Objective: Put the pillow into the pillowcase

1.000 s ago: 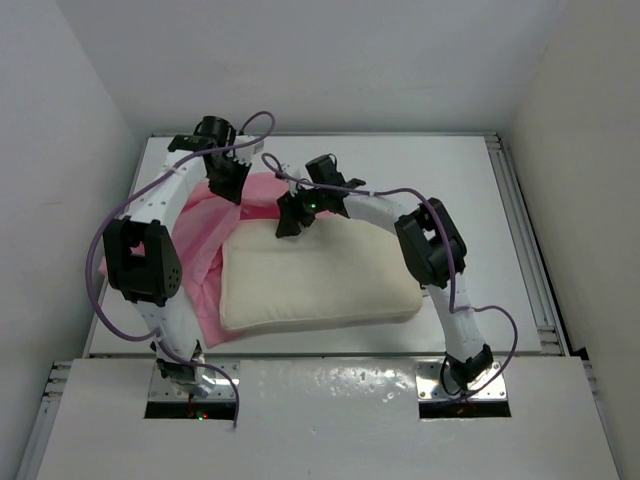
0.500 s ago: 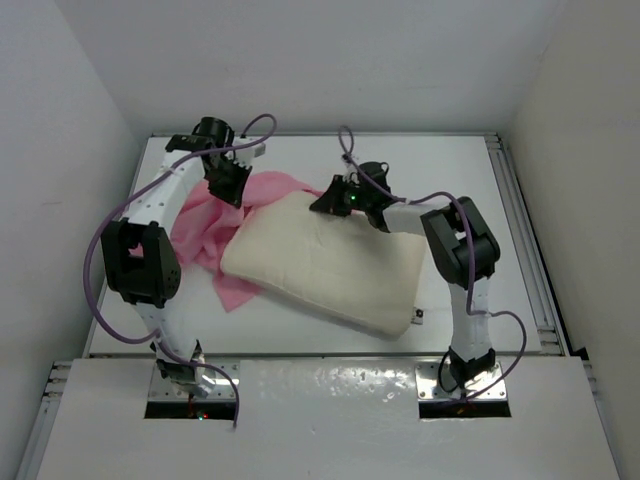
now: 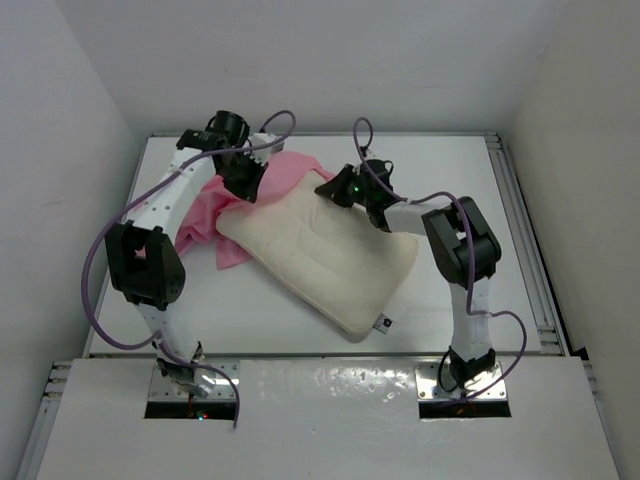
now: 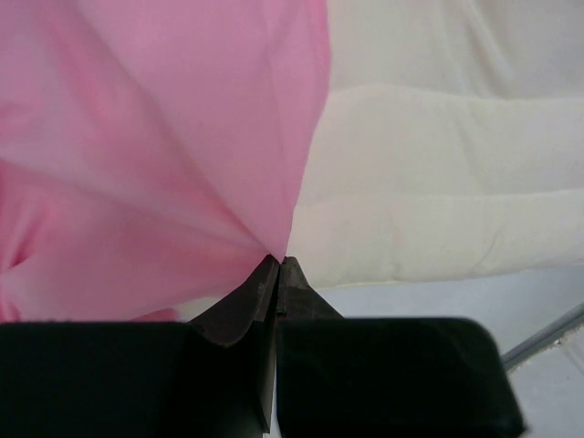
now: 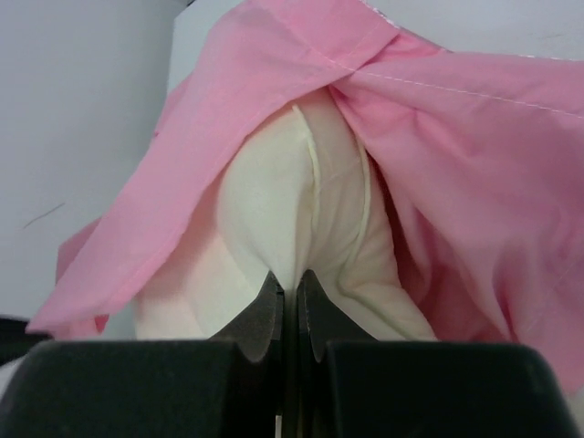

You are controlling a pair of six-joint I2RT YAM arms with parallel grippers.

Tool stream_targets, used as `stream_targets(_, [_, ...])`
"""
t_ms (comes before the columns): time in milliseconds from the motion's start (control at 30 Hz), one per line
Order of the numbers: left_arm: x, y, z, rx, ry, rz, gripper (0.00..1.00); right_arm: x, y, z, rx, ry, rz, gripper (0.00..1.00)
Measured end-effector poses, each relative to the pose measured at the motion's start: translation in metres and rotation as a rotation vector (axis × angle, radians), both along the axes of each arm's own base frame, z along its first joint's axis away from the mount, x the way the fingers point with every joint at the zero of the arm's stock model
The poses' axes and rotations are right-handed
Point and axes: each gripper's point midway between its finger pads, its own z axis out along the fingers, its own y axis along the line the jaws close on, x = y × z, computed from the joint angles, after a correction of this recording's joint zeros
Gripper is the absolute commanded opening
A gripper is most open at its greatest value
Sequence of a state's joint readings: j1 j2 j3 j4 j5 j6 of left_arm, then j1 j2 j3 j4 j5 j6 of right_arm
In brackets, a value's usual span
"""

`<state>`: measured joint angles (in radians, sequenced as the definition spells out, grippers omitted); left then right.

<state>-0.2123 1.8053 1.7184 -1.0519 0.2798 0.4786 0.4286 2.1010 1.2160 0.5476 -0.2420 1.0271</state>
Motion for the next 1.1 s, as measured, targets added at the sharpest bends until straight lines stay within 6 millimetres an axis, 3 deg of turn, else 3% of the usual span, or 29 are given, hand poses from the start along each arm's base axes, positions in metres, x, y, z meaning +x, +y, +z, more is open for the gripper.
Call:
stream_targets(133, [0.018,0.014,0.027,-0.017,-0.072,0.046,0.00,-0.008,0.004,0.020,0.030,-0.052,0.078,0.00])
stream_targets(233, [0.032,0.026,0.052,-0.030,-0.141,0.082,0.00,-0.018,0.009,0.058,0.036,-0.122,0.139,0.00])
stream_targets(300, [0.038,0.031,0.070,-0.041,-0.184,0.095,0.00,-0.024,0.017,0.095,0.055,-0.194,0.184,0.00])
stream_targets(400, [0.039,0.023,0.096,-0.079,-0.242,0.065,0.00,-0.027,0.030,0.143,0.098,-0.293,0.228,0.00])
stream_targets(500, [0.032,0.008,0.119,-0.097,-0.299,-0.007,0.00,-0.028,0.037,0.172,0.140,-0.348,0.247,0.00])
stream_targets(667, [0.005,-0.008,0.133,-0.095,-0.321,-0.124,0.00,-0.021,0.028,0.176,0.196,-0.307,0.211,0.00])
stream_targets(767, [-0.011,-0.010,0.121,-0.094,-0.269,-0.185,0.00,-0.011,0.012,0.165,0.208,-0.250,0.147,0.00])
stream_targets(900, [-0.027,-0.011,0.094,-0.095,-0.178,-0.245,0.00,0.007,-0.014,0.135,0.173,-0.149,0.044,0.02])
stream_targets(933, [-0.027,-0.012,0.089,-0.101,-0.170,-0.250,0.00,0.010,-0.018,0.123,0.155,-0.119,0.028,0.27])
stream_targets(967, [-0.027,-0.014,0.083,-0.107,-0.157,-0.250,0.04,0.013,-0.020,0.110,0.138,-0.083,0.008,0.41])
stream_targets(1000, [-0.027,-0.015,0.076,-0.112,-0.147,-0.244,0.20,0.018,-0.023,0.096,0.108,-0.053,-0.012,0.55])
stream_targets(1033, [-0.025,-0.016,0.068,-0.112,-0.138,-0.233,0.30,0.023,-0.023,0.086,0.083,-0.034,-0.022,0.66])
stream_targets(1067, [-0.023,-0.016,0.058,-0.111,-0.126,-0.208,0.39,0.027,-0.023,0.075,0.053,-0.012,-0.019,0.97])
stream_targets(1100, [-0.020,-0.016,0.049,-0.108,-0.117,-0.184,0.58,0.030,-0.023,0.065,0.023,0.017,-0.017,0.99])
